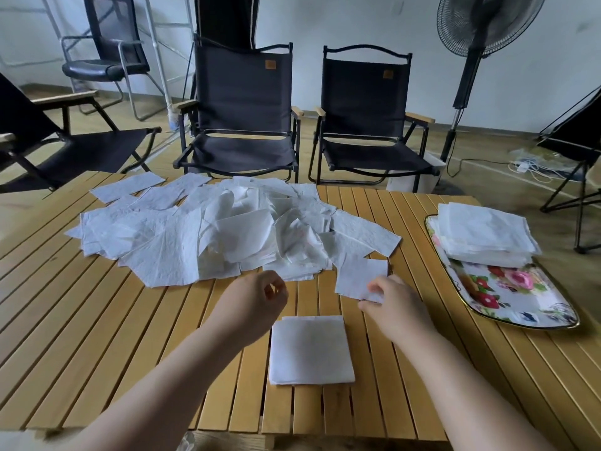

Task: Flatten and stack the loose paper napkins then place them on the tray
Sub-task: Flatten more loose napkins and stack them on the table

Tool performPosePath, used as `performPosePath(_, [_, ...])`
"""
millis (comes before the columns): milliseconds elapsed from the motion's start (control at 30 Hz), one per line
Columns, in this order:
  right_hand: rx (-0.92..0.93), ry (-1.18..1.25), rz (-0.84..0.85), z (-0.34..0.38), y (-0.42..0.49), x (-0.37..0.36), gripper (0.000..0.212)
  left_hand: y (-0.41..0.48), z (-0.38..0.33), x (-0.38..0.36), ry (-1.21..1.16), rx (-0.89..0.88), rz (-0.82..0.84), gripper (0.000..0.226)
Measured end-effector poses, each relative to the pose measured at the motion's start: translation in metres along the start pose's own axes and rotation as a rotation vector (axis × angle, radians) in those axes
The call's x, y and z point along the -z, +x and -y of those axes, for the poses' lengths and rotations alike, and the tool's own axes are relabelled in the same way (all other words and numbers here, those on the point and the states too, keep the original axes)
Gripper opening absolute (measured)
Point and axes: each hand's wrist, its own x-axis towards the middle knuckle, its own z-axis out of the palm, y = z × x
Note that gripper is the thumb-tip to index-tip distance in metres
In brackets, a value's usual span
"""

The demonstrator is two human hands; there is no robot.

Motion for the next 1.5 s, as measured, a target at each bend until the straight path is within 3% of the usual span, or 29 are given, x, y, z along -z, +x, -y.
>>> performPosePath(67, [-0.020, -0.027, 0.007, -0.005, 0.002, -0.003, 0.009, 0.000, 0.001, 0.000, -0.034, -0.010, -0.008, 0.014])
performPosePath(133, [0.026, -0.048, -0.002, -0.006, 0.002, -0.003, 0.014, -0.002, 0.003, -0.001, -0.037, -0.015, 0.013, 0.016])
performPosePath(233, [0.131, 0.109, 0.006, 0.003, -0.002, 0.007, 0.013, -0.002, 0.006, -0.001, -0.082, 0.002, 0.040, 0.022])
performPosePath(333, [0.170, 0.497, 0.144, 0.016, -0.007, 0.021, 0.016, 0.001, 0.004, 0.003, -0.294, 0.068, 0.086, 0.032])
performPosePath(433, [0.117, 1.008, 0.405, 0.026, -0.020, 0.031, 0.025, 0.000, -0.002, 0.012, -0.745, 0.226, 0.243, 0.049])
performPosePath(500, [0.080, 1.159, 0.510, 0.031, -0.028, 0.035, 0.024, -0.001, -0.002, 0.017, -0.905, 0.258, 0.355, 0.046])
performPosePath(567, [0.080, 1.177, 0.545, 0.033, -0.031, 0.035, 0.023, -0.003, -0.005, 0.018, -1.008, 0.251, 0.374, 0.027])
performPosePath(633, [0.103, 1.142, 0.557, 0.032, -0.030, 0.032, 0.035, -0.002, -0.006, 0.015, -1.017, 0.257, 0.287, 0.019])
performPosePath(700, [0.125, 1.093, 0.525, 0.031, -0.027, 0.030, 0.059, -0.001, -0.005, 0.011, -0.879, 0.182, 0.184, 0.020])
performPosePath(767, [0.146, 0.981, 0.439, 0.033, -0.026, 0.029, 0.068, 0.000, -0.002, 0.008, -0.701, 0.068, 0.071, 0.014])
performPosePath(867, [0.177, 0.806, 0.299, 0.039, -0.025, 0.028, 0.055, -0.002, -0.002, 0.005, -0.487, -0.064, -0.033, 0.032])
performPosePath(933, [0.199, 0.694, 0.185, 0.041, -0.024, 0.024, 0.032, -0.002, -0.005, 0.005, -0.467, -0.113, -0.051, 0.043])
performPosePath(1000, [0.228, 0.645, 0.158, 0.043, -0.027, 0.023, 0.012, -0.002, -0.006, 0.006, -0.518, -0.110, -0.012, 0.036])
performPosePath(1133, [0.179, 0.672, 0.261, 0.042, -0.028, 0.024, 0.019, -0.005, -0.011, 0.010, -0.709, -0.031, 0.048, 0.021])
performPosePath(1267, [0.130, 0.876, 0.427, 0.043, -0.026, 0.025, 0.021, -0.008, -0.013, 0.015, -0.890, 0.090, 0.074, 0.018])
performPosePath(1500, [0.097, 0.988, 0.425, 0.048, -0.028, 0.031, 0.016, -0.007, -0.012, 0.020, -0.893, 0.149, 0.167, 0.020])
